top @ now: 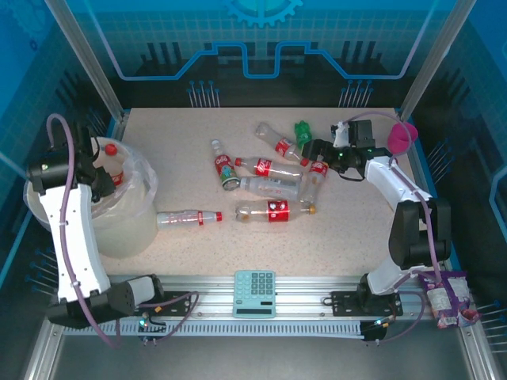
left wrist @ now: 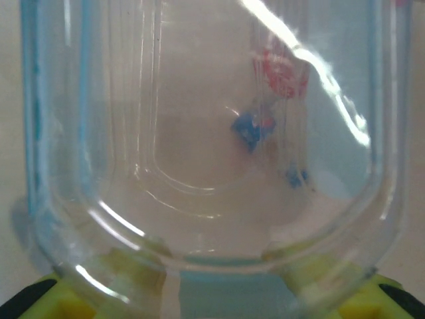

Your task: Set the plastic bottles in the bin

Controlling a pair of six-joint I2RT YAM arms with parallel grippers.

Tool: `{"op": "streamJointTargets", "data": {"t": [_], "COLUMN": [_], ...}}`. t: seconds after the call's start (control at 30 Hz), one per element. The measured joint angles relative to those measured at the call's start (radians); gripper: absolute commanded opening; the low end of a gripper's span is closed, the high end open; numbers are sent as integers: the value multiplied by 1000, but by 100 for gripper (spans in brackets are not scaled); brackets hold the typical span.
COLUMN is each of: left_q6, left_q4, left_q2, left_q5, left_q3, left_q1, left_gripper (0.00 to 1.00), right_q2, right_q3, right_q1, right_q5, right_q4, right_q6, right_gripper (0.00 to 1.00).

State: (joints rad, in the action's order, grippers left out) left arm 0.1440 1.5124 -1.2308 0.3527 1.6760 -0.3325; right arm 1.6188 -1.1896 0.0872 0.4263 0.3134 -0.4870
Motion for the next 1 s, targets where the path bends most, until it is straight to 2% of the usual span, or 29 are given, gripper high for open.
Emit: {"op": "streamJointTargets", "data": {"t": [0.27, 0.63, 0.67, 0.7, 0.73, 0.87, 0.93, 1.0], "left_q6": [-83, -99, -99, -99, -99, -100, -104, -104], "left_q4": [-53, -143, -153, -161, -167, -189, -195, -199], "left_q2": [-87, -139, -139, -139, -140, -141, -141, -140], "left_q5": [-140, -202, -203, -205, -210, -220, -220, -225], "left_q3": [-9, -255, -277, -295, -309, -319, -319, -319], "left_q1": [-114, -124, -125, -125, -125, -127, -127, -129], "left_gripper": [0, 0, 6, 19, 28, 56, 76, 89], "right_q2": [0, 0, 0, 0, 0, 0, 0, 0], "right_q3": [0, 0, 0, 0, 0, 0, 0, 0], "right_q1": [0, 0, 0, 0, 0, 0, 0, 0], "right_q5": [0, 0, 0, 0, 0, -2, -4, -5], "right_q4": [1, 0, 0, 0, 0, 0, 0, 0], "right_q6": [10, 10, 10, 10, 10, 10, 10, 10], "right_gripper": [99, 99, 99, 99, 99, 99, 99, 99]}}
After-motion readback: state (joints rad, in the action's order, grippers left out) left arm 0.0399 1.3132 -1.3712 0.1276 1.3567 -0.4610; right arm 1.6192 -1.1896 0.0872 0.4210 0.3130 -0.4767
